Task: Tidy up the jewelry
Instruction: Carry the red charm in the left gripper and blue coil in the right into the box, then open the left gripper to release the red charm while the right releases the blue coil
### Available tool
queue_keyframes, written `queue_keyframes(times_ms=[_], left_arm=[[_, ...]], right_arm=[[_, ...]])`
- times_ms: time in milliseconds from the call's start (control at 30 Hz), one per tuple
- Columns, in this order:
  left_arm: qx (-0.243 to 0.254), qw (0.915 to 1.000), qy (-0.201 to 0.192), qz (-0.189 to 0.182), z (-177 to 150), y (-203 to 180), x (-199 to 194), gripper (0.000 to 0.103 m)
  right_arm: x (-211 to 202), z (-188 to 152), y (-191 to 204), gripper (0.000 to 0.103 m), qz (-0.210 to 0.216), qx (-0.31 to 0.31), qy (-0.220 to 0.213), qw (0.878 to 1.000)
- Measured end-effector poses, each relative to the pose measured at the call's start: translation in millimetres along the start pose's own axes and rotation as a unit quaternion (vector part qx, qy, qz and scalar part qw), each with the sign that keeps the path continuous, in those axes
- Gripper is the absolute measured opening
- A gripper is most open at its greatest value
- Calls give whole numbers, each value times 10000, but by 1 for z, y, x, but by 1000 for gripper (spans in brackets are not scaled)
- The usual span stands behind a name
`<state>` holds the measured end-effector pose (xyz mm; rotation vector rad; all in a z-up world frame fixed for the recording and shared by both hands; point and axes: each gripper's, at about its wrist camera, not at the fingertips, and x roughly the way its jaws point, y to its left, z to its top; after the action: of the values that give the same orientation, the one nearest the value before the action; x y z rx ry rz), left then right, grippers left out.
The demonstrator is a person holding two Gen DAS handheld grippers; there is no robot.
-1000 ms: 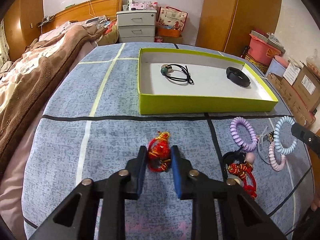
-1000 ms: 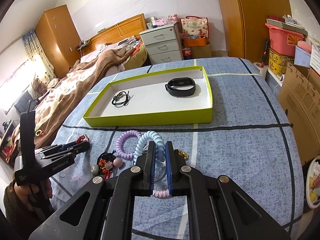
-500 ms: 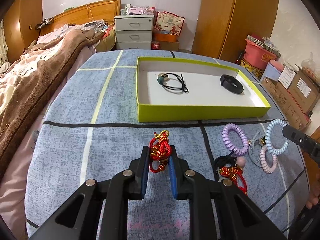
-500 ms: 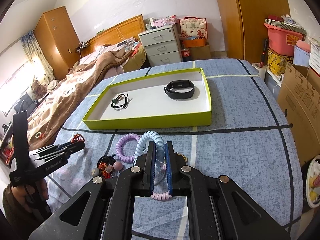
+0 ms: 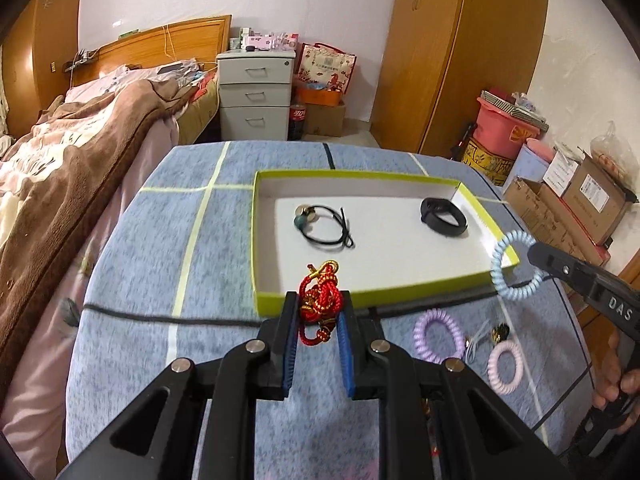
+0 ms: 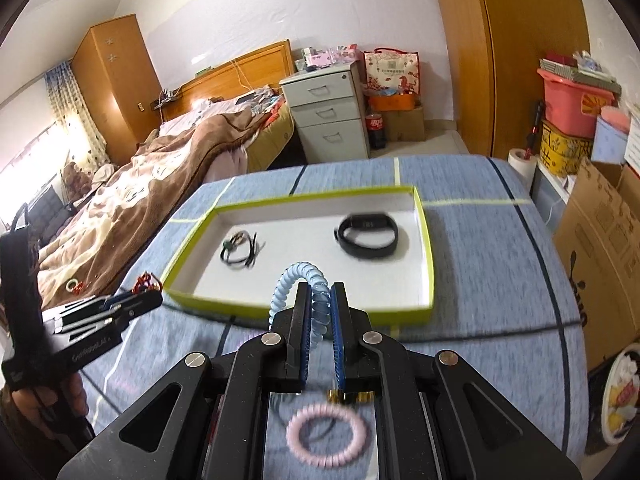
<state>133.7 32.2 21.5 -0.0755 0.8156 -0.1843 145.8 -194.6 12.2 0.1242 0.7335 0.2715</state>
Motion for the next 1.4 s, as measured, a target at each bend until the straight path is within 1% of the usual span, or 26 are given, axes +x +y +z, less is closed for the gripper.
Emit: queue_keyframes(times_ms=[233, 367, 567, 833, 1000, 1300, 1400], left_arm=[[56, 10000, -51, 13, 22, -3, 12, 19], [-23, 10000, -12, -57, 32, -2, 25, 19], [-5, 9999, 101, -85, 40, -5, 46, 19], [-58, 9993, 368, 87, 35, 1, 69, 19], [-130, 9986, 492, 119, 33, 6, 77, 19], [-179, 9982, 558, 93, 28, 9, 82, 20], [-157, 9983, 550, 84, 30, 9, 83, 22]], right_arm=[[27, 34, 0, 10, -61, -3, -25, 10000], [49, 44, 0, 10, -95, -63, 114, 9999], [80, 51, -4, 10, -11, 6, 338, 9994], [108, 55, -2, 10, 15, -178, 612, 9980], [117, 53, -2, 10, -45, -279, 723, 9970], [129, 53, 2, 10, -217, -509, 835, 9950], [130, 52, 2, 10, -248, -543, 853, 9946]])
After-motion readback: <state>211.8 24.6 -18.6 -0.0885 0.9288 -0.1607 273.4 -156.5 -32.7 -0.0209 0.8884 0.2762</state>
